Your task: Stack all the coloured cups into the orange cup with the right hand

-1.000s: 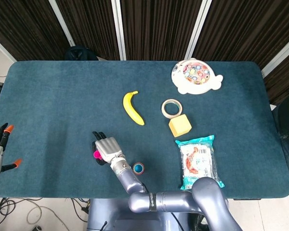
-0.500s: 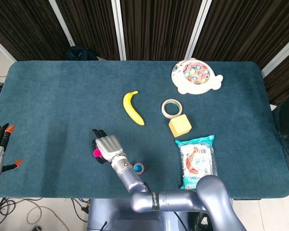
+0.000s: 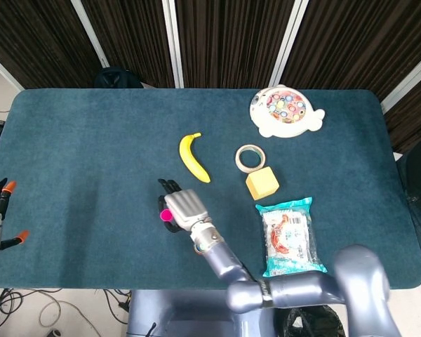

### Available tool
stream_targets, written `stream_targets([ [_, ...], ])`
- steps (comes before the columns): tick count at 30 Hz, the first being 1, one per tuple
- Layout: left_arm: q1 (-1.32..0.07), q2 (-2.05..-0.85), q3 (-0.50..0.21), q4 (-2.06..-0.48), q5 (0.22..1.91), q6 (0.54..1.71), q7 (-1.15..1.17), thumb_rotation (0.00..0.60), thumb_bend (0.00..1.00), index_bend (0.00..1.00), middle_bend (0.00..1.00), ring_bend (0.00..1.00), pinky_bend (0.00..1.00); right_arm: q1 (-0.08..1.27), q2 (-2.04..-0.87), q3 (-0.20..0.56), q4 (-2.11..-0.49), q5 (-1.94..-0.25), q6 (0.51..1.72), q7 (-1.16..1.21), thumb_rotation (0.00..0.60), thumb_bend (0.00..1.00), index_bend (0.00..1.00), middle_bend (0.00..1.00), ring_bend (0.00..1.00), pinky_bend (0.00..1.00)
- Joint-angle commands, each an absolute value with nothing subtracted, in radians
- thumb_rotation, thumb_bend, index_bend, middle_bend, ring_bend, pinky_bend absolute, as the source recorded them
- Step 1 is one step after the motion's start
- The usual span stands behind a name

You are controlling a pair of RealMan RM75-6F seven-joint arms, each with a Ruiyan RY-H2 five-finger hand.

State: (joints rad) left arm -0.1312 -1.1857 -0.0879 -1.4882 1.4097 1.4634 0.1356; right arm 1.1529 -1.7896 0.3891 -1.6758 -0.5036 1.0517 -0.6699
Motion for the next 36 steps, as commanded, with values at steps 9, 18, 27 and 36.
stream_targets([
  [9, -0.131, -1.191, -0.084, -1.492, 1.412, 1.464, 0.158, 0.6, 0.0, 0.0, 0.0, 0.0, 0.05, 0.982, -1.498, 0.257, -2.024, -0.561, 1.095, -0.625, 0.6, 0.42, 0.51, 0.0, 0.07, 0.9],
  [18, -0.129, -1.191, -0.087, -1.492, 1.41, 1.469, 0.16, 0.6, 0.0, 0.0, 0.0, 0.0, 0.05, 0.954, -1.461, 0.217, -2.078, -0.615, 1.082, -0.587, 0.6, 0.42, 0.51, 0.0, 0.07, 0.93],
  [27, -0.131, -1.191, -0.089, -1.487, 1.406, 1.462, 0.155, 0.6, 0.0, 0.0, 0.0, 0.0, 0.05, 0.945, -1.483, 0.199, -2.076, -0.628, 1.09, -0.563, 0.6, 0.42, 0.51, 0.0, 0.07, 0.96],
  [36, -0.13, -1.193, -0.087, -1.488, 1.41, 1.466, 0.158, 0.6, 0.0, 0.0, 0.0, 0.0, 0.05, 0.943, -1.512, 0.184, -2.05, -0.644, 1.098, -0.551, 0.6, 0.42, 0.51, 0.0, 0.07, 0.98],
])
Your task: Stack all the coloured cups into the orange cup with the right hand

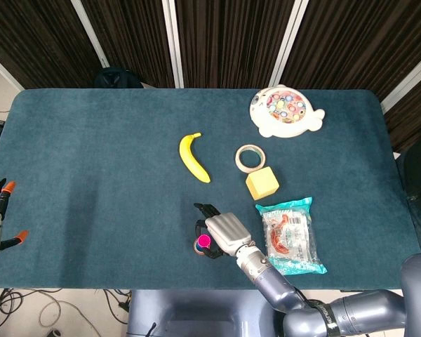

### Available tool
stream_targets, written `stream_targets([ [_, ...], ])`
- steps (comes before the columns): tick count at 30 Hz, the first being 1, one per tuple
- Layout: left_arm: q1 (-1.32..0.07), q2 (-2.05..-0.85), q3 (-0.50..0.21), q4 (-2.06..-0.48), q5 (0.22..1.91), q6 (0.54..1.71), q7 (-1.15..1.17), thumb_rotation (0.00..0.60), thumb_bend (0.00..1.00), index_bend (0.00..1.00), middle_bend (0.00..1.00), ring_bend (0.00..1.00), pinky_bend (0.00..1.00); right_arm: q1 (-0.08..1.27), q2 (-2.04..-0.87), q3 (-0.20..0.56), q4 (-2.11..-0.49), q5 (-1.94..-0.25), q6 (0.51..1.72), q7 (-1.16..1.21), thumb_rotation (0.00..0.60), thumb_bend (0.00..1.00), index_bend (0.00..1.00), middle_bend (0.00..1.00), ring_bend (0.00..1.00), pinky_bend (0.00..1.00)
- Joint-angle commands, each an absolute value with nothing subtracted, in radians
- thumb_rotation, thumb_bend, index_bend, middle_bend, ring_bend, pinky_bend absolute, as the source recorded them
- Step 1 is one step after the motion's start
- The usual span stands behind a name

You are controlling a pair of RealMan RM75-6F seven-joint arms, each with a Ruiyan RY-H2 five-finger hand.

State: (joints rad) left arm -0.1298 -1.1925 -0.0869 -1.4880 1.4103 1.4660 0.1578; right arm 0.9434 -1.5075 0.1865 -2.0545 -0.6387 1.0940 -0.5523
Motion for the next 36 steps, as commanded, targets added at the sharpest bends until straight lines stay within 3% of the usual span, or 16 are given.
stream_targets([
  [1, -0.13, -1.193, -0.087, -1.488, 1.41, 1.465, 0.159, 0.6, 0.0, 0.0, 0.0, 0.0, 0.05, 0.943, -1.514, 0.183, -2.049, -0.647, 1.1, -0.551, 0.6, 0.42, 0.51, 0.0, 0.07, 0.98],
  [36, -0.131, -1.195, -0.086, -1.486, 1.411, 1.463, 0.162, 0.6, 0.0, 0.0, 0.0, 0.0, 0.05, 0.939, -1.561, 0.151, -2.002, -0.655, 1.091, -0.534, 0.6, 0.42, 0.51, 0.0, 0.07, 1.0],
])
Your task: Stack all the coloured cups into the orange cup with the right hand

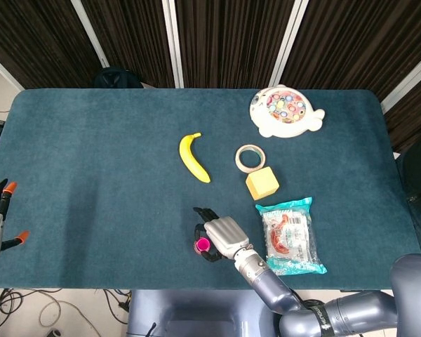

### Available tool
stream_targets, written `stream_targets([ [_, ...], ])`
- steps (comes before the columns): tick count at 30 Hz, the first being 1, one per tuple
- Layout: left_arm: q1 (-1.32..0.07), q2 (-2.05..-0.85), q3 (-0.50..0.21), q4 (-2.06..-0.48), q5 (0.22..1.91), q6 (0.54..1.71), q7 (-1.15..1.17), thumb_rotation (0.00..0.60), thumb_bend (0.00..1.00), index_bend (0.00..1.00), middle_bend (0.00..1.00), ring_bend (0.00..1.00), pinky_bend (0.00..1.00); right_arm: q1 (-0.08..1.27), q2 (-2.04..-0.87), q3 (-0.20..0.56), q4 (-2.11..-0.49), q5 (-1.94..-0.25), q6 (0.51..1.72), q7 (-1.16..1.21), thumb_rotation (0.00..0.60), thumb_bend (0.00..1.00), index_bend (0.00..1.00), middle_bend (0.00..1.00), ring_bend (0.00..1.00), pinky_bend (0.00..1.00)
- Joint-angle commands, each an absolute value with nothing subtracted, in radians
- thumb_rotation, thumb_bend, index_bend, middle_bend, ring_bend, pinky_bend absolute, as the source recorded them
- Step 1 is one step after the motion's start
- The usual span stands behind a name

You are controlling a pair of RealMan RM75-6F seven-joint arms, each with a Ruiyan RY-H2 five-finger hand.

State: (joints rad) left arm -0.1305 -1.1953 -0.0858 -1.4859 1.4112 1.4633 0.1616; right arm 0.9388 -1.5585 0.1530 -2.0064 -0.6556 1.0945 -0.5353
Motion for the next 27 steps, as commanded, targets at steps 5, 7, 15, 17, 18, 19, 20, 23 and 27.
stream_targets([
  [5, -0.131, -1.196, -0.085, -1.486, 1.413, 1.463, 0.163, 0.6, 0.0, 0.0, 0.0, 0.0, 0.05, 0.94, -1.567, 0.152, -1.993, -0.656, 1.087, -0.53, 0.6, 0.42, 0.48, 0.0, 0.07, 1.0],
  [7, -0.13, -1.195, -0.085, -1.486, 1.412, 1.463, 0.162, 0.6, 0.0, 0.0, 0.0, 0.0, 0.05, 0.94, -1.567, 0.152, -1.992, -0.658, 1.085, -0.529, 0.6, 0.42, 0.43, 0.0, 0.07, 1.0],
  [15, -0.131, -1.196, -0.084, -1.486, 1.413, 1.461, 0.164, 0.6, 0.0, 0.0, 0.0, 0.0, 0.05, 0.945, -1.563, 0.151, -1.994, -0.652, 1.073, -0.531, 0.6, 0.42, 0.33, 0.0, 0.07, 0.47],
  [17, -0.131, -1.196, -0.084, -1.486, 1.413, 1.461, 0.164, 0.6, 0.0, 0.0, 0.0, 0.0, 0.05, 0.946, -1.56, 0.151, -1.996, -0.654, 1.071, -0.532, 0.6, 0.42, 0.32, 0.0, 0.06, 0.14],
  [18, -0.131, -1.196, -0.084, -1.486, 1.413, 1.461, 0.164, 0.6, 0.0, 0.0, 0.0, 0.0, 0.05, 0.946, -1.56, 0.15, -1.996, -0.655, 1.07, -0.532, 0.6, 0.42, 0.32, 0.0, 0.06, 0.11],
  [19, -0.131, -1.196, -0.084, -1.486, 1.413, 1.461, 0.164, 0.6, 0.0, 0.0, 0.0, 0.0, 0.05, 0.946, -1.558, 0.15, -1.996, -0.655, 1.07, -0.531, 0.6, 0.42, 0.31, 0.0, 0.06, 0.1],
  [20, -0.131, -1.196, -0.084, -1.487, 1.413, 1.461, 0.164, 0.6, 0.0, 0.0, 0.0, 0.0, 0.05, 0.946, -1.558, 0.15, -1.996, -0.655, 1.07, -0.53, 0.6, 0.42, 0.31, 0.0, 0.06, 0.1],
  [23, -0.131, -1.196, -0.083, -1.484, 1.415, 1.461, 0.167, 0.6, 0.0, 0.0, 0.0, 0.0, 0.05, 0.945, -1.552, 0.151, -1.998, -0.655, 1.069, -0.528, 0.6, 0.42, 0.31, 0.0, 0.06, 0.1],
  [27, -0.132, -1.198, -0.083, -1.482, 1.416, 1.461, 0.17, 0.6, 0.0, 0.0, 0.0, 0.0, 0.05, 0.943, -1.532, 0.159, -2.007, -0.657, 1.079, -0.527, 0.6, 0.42, 0.31, 0.0, 0.06, 0.1],
])
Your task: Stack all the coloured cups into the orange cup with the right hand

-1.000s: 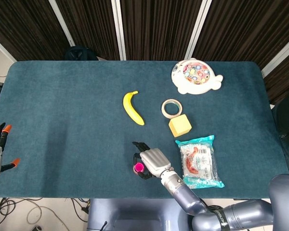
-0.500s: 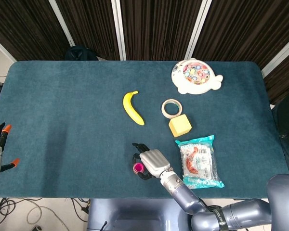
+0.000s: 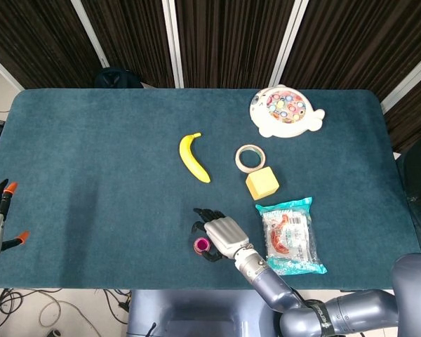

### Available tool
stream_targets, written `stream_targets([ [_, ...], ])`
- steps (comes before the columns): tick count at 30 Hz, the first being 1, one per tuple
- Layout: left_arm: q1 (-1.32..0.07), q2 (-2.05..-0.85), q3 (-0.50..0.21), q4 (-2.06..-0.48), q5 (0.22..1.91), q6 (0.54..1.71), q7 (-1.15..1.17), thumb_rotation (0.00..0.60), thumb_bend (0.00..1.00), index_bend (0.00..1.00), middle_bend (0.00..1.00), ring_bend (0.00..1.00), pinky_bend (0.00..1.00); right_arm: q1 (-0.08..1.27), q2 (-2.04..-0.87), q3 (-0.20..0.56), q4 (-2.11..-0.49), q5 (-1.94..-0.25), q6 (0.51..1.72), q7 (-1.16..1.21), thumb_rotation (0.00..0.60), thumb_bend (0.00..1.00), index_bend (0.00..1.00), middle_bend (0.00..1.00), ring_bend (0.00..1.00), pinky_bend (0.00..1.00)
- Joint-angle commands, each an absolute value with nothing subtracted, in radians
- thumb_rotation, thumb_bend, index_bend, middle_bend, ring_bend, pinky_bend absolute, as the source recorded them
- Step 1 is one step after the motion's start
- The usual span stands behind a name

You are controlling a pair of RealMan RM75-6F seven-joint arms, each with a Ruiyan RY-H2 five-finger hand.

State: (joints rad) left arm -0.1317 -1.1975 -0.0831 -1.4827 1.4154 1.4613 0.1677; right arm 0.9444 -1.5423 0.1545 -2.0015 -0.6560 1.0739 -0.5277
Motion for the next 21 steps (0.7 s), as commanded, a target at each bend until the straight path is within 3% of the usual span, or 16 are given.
stream_targets([
  [1, -0.132, -1.199, -0.082, -1.481, 1.416, 1.461, 0.171, 0.6, 0.0, 0.0, 0.0, 0.0, 0.05, 0.942, -1.525, 0.161, -2.011, -0.657, 1.082, -0.527, 0.6, 0.42, 0.31, 0.0, 0.06, 0.1],
  [12, -0.132, -1.203, -0.079, -1.478, 1.423, 1.465, 0.183, 0.6, 0.0, 0.0, 0.0, 0.0, 0.05, 0.886, -1.33, 0.185, -2.076, -0.674, 1.131, -0.493, 0.6, 0.42, 0.31, 0.0, 0.06, 0.09],
  [21, -0.128, -1.202, -0.083, -1.481, 1.42, 1.475, 0.19, 0.6, 0.0, 0.0, 0.0, 0.0, 0.05, 0.739, -1.128, 0.092, -2.061, -0.876, 1.235, -0.458, 0.6, 0.42, 0.24, 0.0, 0.04, 0.08],
])
